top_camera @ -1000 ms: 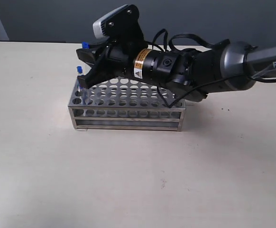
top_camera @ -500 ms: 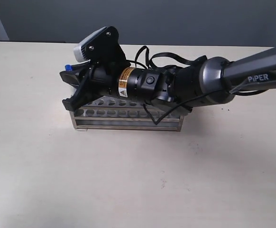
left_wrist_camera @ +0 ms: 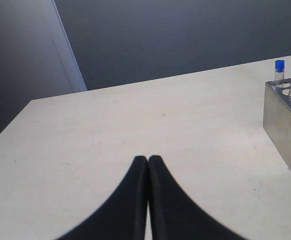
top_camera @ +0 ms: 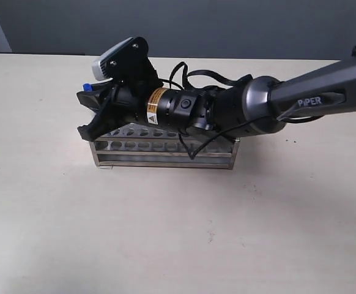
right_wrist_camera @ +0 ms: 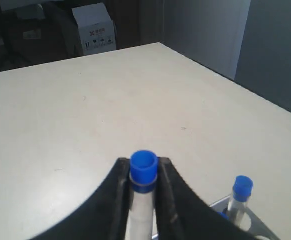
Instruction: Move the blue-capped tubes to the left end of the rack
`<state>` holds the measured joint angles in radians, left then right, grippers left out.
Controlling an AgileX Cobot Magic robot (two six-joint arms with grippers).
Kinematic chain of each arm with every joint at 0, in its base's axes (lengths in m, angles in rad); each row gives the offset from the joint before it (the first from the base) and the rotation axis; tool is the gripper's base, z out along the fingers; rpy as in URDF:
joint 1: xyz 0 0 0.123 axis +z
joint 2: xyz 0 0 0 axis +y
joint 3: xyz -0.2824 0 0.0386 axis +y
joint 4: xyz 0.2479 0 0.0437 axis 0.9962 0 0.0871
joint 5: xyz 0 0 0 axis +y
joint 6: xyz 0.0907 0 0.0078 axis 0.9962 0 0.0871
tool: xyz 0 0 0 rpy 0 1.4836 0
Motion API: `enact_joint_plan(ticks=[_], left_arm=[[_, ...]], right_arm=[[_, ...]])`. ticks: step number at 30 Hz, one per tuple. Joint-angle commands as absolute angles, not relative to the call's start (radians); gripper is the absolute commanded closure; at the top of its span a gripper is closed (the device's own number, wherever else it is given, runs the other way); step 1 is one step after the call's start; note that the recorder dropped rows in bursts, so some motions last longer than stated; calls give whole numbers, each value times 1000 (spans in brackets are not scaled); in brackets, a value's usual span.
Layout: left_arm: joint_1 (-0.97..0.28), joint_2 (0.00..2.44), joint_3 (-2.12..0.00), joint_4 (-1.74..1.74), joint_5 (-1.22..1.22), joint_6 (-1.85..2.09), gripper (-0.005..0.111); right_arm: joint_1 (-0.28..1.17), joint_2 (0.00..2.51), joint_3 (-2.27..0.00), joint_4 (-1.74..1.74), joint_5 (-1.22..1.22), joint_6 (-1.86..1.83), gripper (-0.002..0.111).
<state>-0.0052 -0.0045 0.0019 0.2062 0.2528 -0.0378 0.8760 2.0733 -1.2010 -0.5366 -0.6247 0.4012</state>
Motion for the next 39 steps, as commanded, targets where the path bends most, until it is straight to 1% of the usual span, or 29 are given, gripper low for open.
enact_joint_plan(ticks=[1,5,7,9,13,15,18,24,27,29,33,39], left_arm=[[-11,0,0,203,239,-41,106],[-11,0,0,203,239,-41,106],[-11,0,0,203,239,-41,106],[-11,0,0,203,239,-41,106],[-11,0,0,203,239,-41,106],[-11,0,0,203,239,-41,106],[-11,0,0,203,239,-41,106],[-11,0,0,203,239,-41,106],[-11,0,0,203,239,-41,106],[-11,0,0,203,239,-41,106],[-11,0,0,203,239,-41,106],[-11,0,0,203,239,-41,106]], right_arm=[[878,2100,-1223,-521,-612,393,108],[878,2116,-1223,-521,-578,393,108],[878,2123,-1223,-525,-575,393,106],[878,2129,-1223,-540,-577,393,101],[878,2143,-1223,-552,-575,396,84],[878,2144,-1223,-552,-575,396,79],[878,2144,-1223,-552,-577,396,77],[878,2111,-1223,-547,-552,400,77],[878,2033,-1223,-513,-487,398,80],[870,1966,-1223,-511,-434,392,88],[835,1802,-1223,-511,-268,390,109],[777,1564,-1218,-513,39,390,109]])
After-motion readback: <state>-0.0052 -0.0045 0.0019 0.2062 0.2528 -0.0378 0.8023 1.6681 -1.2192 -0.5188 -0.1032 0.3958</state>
